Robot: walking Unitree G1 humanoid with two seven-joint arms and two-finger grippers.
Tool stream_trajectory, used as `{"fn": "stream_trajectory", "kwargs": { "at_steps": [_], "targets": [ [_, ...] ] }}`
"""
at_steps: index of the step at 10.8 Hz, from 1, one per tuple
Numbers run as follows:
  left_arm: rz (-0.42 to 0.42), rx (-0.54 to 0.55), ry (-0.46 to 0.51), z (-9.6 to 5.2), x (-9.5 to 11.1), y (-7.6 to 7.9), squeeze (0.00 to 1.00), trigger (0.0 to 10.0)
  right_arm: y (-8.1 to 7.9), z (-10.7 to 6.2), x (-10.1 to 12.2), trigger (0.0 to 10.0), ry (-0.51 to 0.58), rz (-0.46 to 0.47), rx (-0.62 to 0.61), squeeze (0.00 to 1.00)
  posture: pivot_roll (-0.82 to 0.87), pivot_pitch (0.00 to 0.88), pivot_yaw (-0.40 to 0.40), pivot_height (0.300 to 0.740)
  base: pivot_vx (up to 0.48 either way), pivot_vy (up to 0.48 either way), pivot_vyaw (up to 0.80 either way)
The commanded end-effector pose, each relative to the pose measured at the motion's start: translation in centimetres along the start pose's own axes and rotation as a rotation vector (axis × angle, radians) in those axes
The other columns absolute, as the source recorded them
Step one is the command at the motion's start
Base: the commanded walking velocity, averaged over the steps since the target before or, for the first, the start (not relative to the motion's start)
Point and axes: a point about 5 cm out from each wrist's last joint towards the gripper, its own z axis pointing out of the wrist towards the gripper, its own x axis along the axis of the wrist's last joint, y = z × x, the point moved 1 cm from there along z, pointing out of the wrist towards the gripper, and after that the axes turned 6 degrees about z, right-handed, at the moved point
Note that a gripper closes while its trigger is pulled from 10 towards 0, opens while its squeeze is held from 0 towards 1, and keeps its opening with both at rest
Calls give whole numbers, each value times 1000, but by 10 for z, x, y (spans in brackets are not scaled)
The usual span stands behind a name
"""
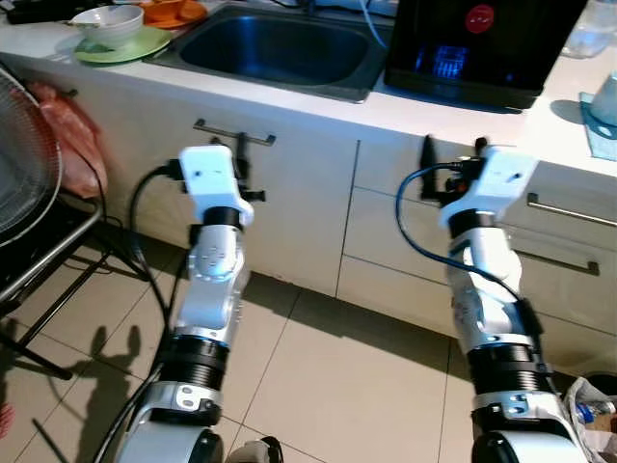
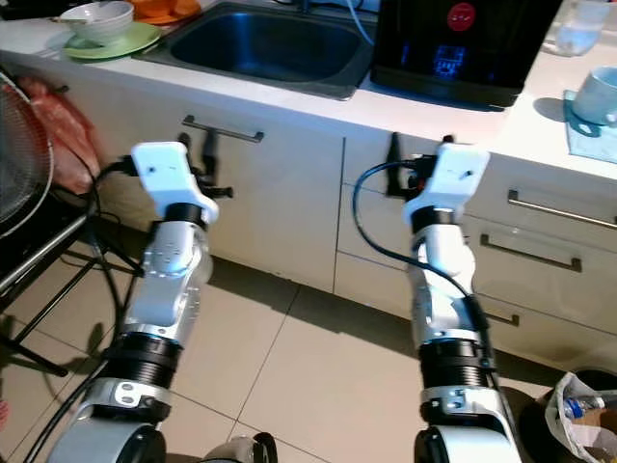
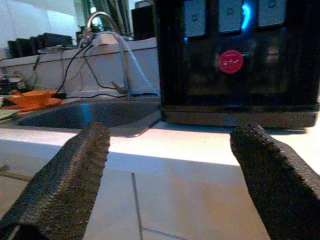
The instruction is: Kitchen organization
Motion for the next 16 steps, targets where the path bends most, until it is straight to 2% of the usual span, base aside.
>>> {"fn": "stream_trajectory", "kwargs": {
  "at_steps": [1, 3, 12, 16],
  "targets": [
    [-2, -15, -6, 3, 2, 2, 1000, 10000, -2, 3, 3, 10000, 4, 6, -3, 1000, -16, 77, 41, 740, 0, 0, 0],
    [-4, -30, 7, 5, 6, 6, 1000, 10000, -1, 2, 0, 10000, -16, 11, -15, 1000, -27, 77, 53, 740, 0, 0, 0],
    [-16, -35, -10, 0, 2, 6, 1000, 10000, -3, -2, -4, 10000, -26, 17, -7, 1000, -38, 55, 63, 740, 0, 0, 0],
    [-12, -30, -19, 1, 1, 3, 1000, 10000, -3, -1, -5, 10000, -29, 18, -12, 1000, -26, 73, 63, 740, 0, 0, 0]
  ]
}}
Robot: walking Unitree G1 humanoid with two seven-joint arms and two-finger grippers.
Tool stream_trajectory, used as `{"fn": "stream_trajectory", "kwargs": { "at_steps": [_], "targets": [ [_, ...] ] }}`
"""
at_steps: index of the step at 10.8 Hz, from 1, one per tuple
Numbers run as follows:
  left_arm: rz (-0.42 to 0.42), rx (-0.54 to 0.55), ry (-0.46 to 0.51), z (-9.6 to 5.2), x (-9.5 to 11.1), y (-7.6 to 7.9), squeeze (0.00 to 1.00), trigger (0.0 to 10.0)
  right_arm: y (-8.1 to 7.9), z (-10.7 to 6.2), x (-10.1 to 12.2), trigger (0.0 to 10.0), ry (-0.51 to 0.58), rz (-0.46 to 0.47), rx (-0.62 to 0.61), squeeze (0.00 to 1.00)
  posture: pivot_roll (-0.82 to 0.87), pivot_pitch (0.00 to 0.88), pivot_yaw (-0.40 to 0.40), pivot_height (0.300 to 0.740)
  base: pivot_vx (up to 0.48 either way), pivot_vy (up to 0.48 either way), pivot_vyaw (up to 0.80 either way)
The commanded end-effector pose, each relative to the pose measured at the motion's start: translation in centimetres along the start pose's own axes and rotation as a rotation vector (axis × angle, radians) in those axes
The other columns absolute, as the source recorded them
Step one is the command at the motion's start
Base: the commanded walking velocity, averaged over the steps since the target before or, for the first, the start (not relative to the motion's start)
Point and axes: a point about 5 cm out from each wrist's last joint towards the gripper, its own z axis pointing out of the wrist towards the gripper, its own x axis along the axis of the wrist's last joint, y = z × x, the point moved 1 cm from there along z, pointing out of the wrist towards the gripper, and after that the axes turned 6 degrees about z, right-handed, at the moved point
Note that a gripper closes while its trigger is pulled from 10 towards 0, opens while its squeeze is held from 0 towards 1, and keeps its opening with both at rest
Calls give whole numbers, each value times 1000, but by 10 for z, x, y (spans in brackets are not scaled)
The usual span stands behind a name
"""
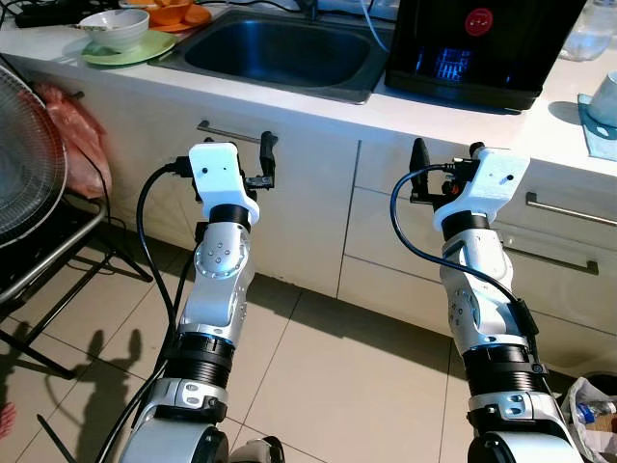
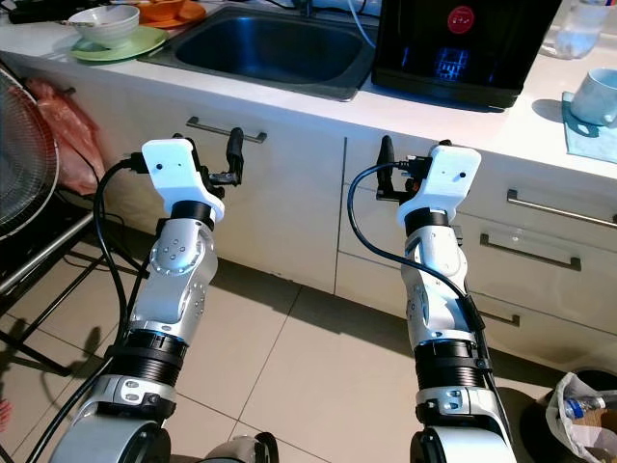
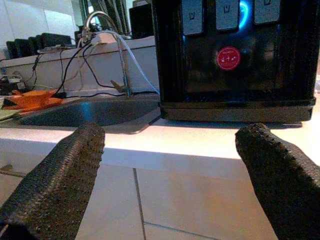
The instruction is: Kitchen organization
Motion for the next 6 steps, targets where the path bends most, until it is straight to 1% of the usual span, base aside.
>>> {"fn": "stream_trajectory", "kwargs": {
  "at_steps": [1, 2, 3, 5, 6],
  "targets": [
    [8, -1, -6, 0, 0, -2, 1000, 10000, 1, 0, -2, 10000, -11, 4, -13, 1000, -23, 71, 62, 740, 0, 0, 0],
    [16, 0, -13, 1, 0, -2, 0, 10000, 1, 0, -2, 10000, -17, -2, -18, 0, -25, 73, 62, 740, 0, 0, 0],
    [18, -1, -20, 1, -2, -2, 0, 10000, 2, 1, -2, 10000, -15, -2, -22, 0, -27, 71, 64, 740, 0, 0, 0],
    [-5, -4, -18, 2, 0, -1, 0, 10000, 2, 1, -2, 10000, -13, -1, -27, 0, -25, 72, 64, 740, 0, 0, 0],
    [-4, 6, -24, 2, 0, -3, 0, 10000, 1, 1, -2, 10000, -13, 0, -25, 0, -20, 78, 65, 740, 0, 0, 0]
  ]
}}
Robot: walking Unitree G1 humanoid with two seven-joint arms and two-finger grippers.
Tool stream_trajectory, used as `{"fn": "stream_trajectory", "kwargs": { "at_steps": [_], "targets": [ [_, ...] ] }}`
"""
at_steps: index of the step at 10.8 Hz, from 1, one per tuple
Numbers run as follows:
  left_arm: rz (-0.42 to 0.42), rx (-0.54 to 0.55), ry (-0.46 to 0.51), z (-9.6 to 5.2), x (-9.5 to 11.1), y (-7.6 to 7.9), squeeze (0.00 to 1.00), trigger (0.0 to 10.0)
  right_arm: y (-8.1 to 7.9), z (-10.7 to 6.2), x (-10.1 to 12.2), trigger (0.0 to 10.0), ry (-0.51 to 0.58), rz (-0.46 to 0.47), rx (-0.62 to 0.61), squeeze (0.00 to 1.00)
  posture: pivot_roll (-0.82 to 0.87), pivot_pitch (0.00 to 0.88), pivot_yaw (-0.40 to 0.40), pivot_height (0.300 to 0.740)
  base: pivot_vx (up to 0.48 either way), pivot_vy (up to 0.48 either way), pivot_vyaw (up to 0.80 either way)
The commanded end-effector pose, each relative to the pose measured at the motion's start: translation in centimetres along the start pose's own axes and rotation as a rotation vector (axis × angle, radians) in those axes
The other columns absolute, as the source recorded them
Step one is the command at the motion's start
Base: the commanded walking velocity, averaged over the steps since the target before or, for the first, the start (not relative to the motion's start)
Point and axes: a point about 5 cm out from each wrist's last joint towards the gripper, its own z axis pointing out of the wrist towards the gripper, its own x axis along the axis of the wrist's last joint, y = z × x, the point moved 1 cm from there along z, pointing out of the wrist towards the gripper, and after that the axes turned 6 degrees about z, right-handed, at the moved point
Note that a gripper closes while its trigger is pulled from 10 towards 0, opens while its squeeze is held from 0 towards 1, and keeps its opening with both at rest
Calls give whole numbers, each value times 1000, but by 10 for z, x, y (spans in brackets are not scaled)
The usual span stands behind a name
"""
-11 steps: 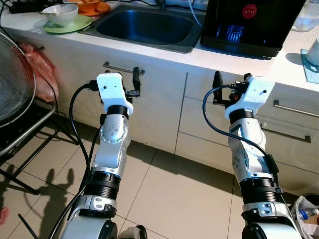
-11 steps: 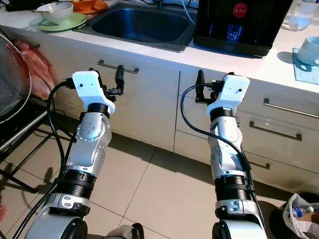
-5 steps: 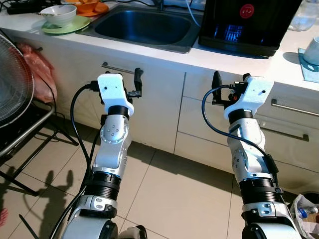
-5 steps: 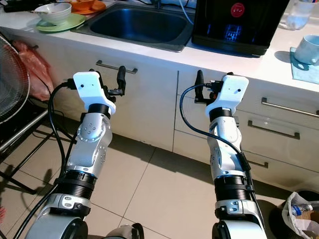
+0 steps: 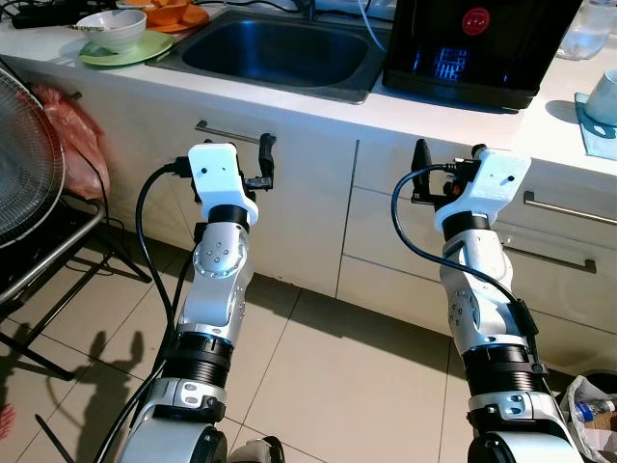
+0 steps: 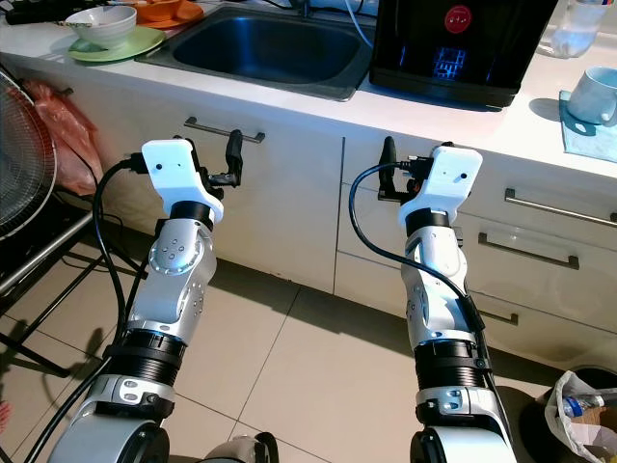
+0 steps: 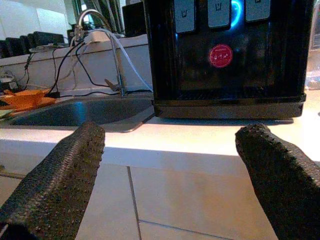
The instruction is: Kitchen organization
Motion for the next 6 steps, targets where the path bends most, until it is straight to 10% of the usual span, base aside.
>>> {"fn": "stream_trajectory", "kwargs": {
  "at_steps": [1, 6],
  "targets": [
    [1, 7, -5, 1, 1, -2, 0, 10000, -1, 1, -1, 10000, -11, 2, -3, 0, -20, 82, 65, 740, 0, 274, 0],
    [4, 9, -17, 0, 0, -2, 0, 10000, -2, 0, -3, 10000, -21, 5, 3, 0, -20, 91, 65, 740, 0, 298, 0]
  ]
}}
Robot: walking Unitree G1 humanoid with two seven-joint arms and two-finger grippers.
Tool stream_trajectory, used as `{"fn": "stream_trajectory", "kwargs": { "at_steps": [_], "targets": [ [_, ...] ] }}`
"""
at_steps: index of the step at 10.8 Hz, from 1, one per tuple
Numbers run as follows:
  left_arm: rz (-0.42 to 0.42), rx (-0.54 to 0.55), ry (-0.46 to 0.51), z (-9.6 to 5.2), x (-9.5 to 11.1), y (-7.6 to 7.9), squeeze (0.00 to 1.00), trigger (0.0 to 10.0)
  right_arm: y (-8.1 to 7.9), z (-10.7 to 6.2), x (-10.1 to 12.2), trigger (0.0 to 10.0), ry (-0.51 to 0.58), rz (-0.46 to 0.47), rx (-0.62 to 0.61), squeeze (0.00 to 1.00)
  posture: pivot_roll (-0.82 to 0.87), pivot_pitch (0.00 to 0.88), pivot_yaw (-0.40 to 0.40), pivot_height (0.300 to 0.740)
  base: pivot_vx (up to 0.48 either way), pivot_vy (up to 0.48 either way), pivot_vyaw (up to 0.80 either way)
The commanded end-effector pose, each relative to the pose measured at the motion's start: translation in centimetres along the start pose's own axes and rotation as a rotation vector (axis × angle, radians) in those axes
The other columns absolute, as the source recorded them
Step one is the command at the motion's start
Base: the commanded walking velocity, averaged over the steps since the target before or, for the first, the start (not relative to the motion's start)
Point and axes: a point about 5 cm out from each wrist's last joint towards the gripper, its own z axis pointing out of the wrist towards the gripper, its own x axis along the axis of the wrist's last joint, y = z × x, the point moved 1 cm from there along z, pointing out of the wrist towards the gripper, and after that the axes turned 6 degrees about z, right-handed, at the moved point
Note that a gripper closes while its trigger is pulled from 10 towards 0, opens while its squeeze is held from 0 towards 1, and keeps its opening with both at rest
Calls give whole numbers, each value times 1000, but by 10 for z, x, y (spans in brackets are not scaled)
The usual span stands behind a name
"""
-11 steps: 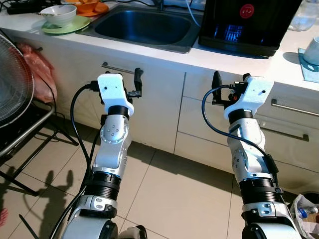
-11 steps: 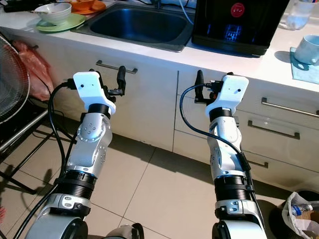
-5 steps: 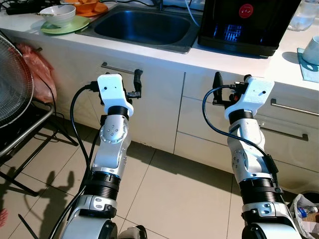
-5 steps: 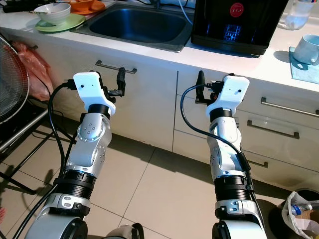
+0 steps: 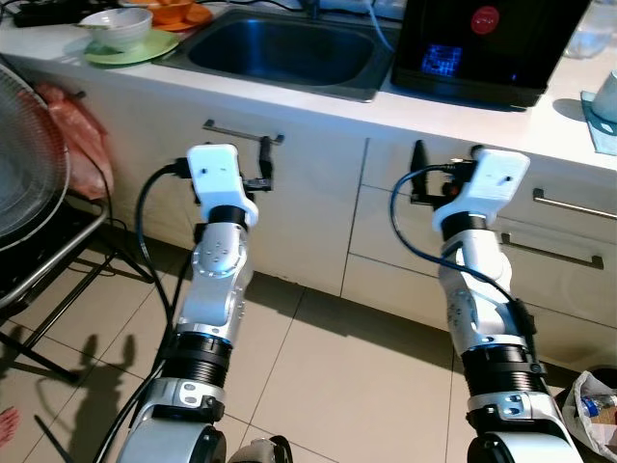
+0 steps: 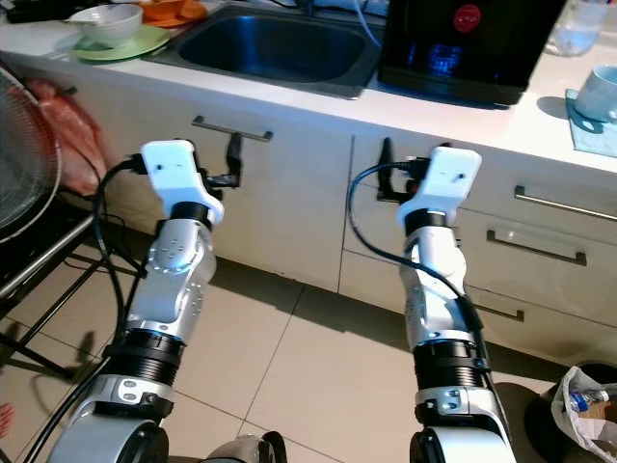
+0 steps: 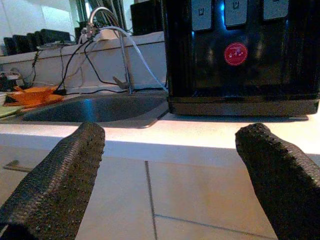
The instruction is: Kitchen organization
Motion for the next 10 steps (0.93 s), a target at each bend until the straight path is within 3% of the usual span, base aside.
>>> {"fn": "stream_trajectory", "kwargs": {
  "at_steps": [1, 10],
  "targets": [
    [1, 1, -2, -1, 1, 1, 0, 10000, 1, 0, -2, 10000, -16, 1, -2, 0, -22, 90, 64, 740, 0, 371, 0],
    [-1, -5, -10, -2, 0, 3, 0, 10000, -3, -2, -4, 10000, -26, 10, 15, 0, -28, 89, 63, 740, 0, 421, 0]
  ]
}}
